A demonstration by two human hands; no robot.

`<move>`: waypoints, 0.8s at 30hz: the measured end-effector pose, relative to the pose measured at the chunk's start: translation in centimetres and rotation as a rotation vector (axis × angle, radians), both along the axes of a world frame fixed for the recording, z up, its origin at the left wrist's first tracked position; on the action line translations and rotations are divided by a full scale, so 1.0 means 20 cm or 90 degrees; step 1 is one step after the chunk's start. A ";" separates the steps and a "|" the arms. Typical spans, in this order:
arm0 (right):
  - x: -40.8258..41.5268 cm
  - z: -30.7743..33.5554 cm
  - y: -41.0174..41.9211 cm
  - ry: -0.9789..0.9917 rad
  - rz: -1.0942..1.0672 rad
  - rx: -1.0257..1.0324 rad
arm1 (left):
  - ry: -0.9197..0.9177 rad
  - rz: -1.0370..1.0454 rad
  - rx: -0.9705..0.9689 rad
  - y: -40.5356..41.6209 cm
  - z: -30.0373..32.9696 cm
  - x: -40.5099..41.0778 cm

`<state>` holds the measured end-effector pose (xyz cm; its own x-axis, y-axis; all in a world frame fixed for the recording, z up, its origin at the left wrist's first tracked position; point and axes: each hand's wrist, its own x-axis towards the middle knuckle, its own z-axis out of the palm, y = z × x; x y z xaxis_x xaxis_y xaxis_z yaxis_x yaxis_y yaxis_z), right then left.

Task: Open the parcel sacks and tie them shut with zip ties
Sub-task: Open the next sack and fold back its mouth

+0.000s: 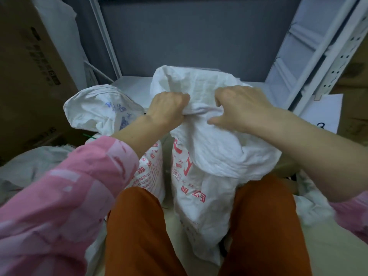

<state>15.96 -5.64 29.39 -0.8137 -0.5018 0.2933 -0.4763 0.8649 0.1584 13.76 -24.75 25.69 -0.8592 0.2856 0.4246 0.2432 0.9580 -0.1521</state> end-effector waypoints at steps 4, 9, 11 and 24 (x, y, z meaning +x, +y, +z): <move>0.11 -0.01 -0.03 -0.003 -0.047 0.031 | 0.013 0.016 0.092 0.00 -0.03 0.00; 0.20 -0.06 -0.11 0.125 0.013 0.163 | 0.013 0.037 0.131 -0.03 -0.05 -0.01; 0.19 -0.06 -0.10 0.221 0.073 0.145 | -0.067 0.077 0.145 -0.04 -0.02 0.00; 0.11 -0.17 -0.03 0.470 0.234 0.189 | -0.642 -0.062 0.041 0.07 0.35 -0.03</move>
